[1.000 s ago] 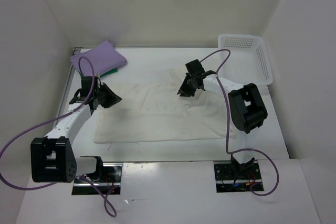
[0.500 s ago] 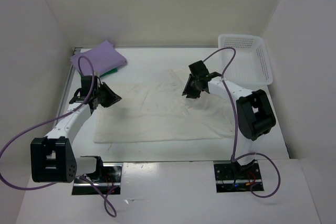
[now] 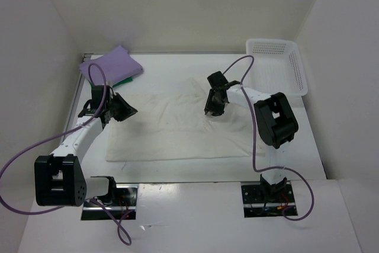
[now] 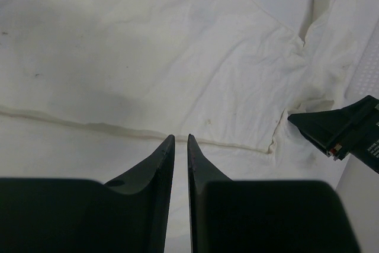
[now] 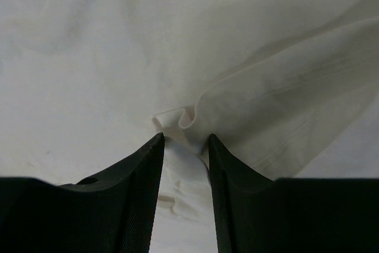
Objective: Fold and stack the t-shirts
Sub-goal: Fold the flattened tshirt in 1/3 of the way, then grap the side of the flattened tshirt furthest away from the robot with both arms
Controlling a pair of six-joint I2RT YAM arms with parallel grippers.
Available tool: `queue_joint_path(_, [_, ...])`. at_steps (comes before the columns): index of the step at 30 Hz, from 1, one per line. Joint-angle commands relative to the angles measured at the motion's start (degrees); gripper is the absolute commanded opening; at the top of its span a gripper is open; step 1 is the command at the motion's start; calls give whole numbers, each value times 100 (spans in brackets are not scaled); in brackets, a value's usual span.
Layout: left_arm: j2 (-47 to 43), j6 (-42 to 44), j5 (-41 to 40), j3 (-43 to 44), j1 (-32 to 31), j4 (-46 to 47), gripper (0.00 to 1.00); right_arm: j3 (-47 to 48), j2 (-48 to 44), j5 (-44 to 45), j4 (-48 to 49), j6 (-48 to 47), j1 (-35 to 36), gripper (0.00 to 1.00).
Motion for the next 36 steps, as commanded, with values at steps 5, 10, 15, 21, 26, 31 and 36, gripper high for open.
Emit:
queue_joint_path(5, [-112, 6, 70, -30, 37, 235, 21, 493, 23, -183, -109, -280, 234, 42])
queue_joint_path(10, [-112, -47, 70, -30, 37, 235, 21, 643, 163, -298, -162, -342, 234, 42])
queue_joint_path(15, [-112, -47, 70, -30, 37, 235, 21, 792, 347, -298, -162, -342, 234, 42])
queue_joint_path(21, [-51, 14, -8, 303, 37, 183, 21, 1407, 480, -482, -92, -509, 234, 44])
queue_joint_path(26, [440, 278, -500, 874, 37, 51, 21, 1970, 480, -131, -232, -737, 234, 46])
queue_joint_path(31, [1363, 331, -835, 1472, 151, 129, 21, 2180, 409, -131, -30, -852, -64, 3])
queue_joint_path(36, [2372, 463, -1221, 2000, 353, 130, 10, 2725, 751, 142, -92, -1046, -371, 0])
